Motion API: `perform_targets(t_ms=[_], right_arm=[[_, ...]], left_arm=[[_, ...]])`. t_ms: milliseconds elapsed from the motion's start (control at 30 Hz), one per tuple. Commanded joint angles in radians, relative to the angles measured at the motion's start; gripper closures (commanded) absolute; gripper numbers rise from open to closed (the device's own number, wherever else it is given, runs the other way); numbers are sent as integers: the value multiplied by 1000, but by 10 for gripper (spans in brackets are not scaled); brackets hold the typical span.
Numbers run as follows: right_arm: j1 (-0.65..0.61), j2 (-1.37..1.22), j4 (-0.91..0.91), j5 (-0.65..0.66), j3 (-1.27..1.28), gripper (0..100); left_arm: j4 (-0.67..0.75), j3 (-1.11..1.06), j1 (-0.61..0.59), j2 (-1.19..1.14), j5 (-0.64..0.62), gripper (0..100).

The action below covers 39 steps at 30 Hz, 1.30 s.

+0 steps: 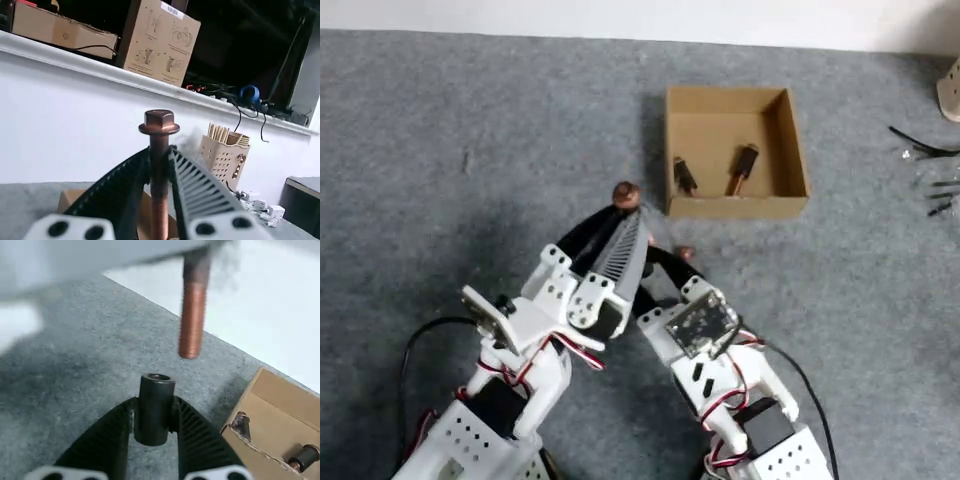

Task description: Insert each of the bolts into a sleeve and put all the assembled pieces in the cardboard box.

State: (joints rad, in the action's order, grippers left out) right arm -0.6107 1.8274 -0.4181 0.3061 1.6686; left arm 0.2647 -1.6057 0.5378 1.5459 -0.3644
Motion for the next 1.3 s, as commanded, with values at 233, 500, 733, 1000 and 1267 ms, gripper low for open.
perform_targets(t_ms=[233, 500, 733, 1000, 1267], right_arm=[[71, 13, 47, -71, 116, 994], [33, 13, 25, -68, 117, 994], [21, 13, 19, -66, 119, 994], [25, 13, 16, -66, 117, 994], [19, 13, -24, -66, 114, 994]], left_arm=[[-35, 2, -87, 16, -97, 994], [-32, -31, -45, 16, -95, 994], [-29, -42, -42, 15, -95, 994], [-35, -79, -41, 15, -126, 994], [-61, -99, -33, 15, -130, 994]])
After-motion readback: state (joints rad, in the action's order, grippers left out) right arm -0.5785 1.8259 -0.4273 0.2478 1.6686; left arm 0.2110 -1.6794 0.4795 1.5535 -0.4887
